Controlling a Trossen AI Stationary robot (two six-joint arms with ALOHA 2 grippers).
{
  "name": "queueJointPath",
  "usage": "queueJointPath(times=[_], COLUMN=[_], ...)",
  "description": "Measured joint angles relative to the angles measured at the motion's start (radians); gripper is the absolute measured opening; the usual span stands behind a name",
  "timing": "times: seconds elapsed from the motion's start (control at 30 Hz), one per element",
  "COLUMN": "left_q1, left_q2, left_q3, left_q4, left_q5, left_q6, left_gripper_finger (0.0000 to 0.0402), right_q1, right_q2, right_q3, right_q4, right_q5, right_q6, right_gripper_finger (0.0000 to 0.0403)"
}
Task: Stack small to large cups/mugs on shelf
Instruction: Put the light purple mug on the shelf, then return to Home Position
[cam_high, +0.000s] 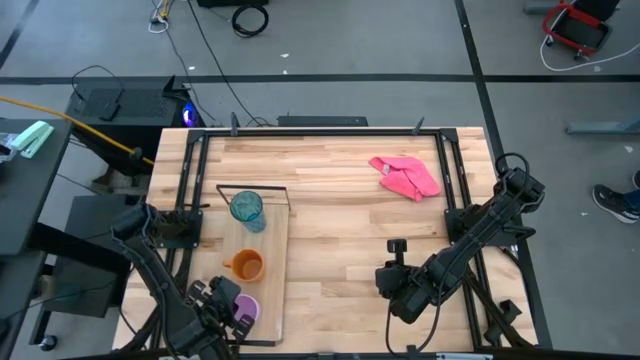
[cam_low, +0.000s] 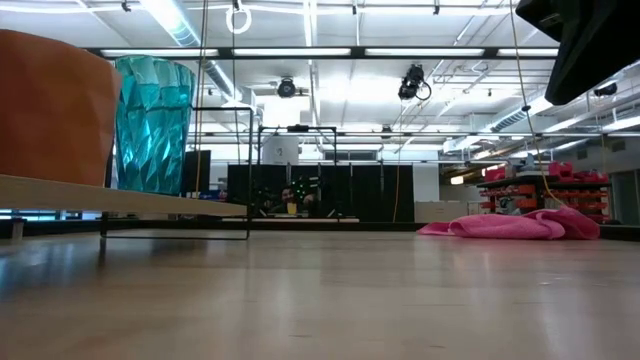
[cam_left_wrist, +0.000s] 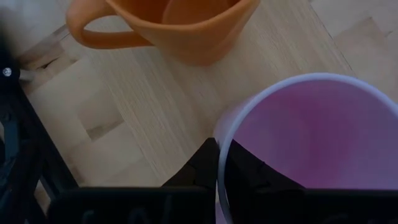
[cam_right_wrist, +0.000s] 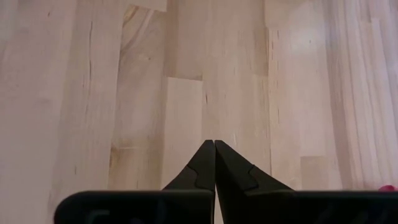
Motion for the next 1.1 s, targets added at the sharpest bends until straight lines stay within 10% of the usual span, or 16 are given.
queueJointPath(times=[1.1], left_q1=[-0.003], left_q2=[-0.034], left_q3=[0.027], left_q4=[-0.005], left_q5=[-0.026], left_q6=[-0.029], left_gripper_finger=[0.0106], right_q1=[0.000], right_q2=[0.000], right_q3=[0.000], right_q4=[0.000], right_q5=[-0.024], right_q6=[-0.002], right_gripper_finger=[0.0007])
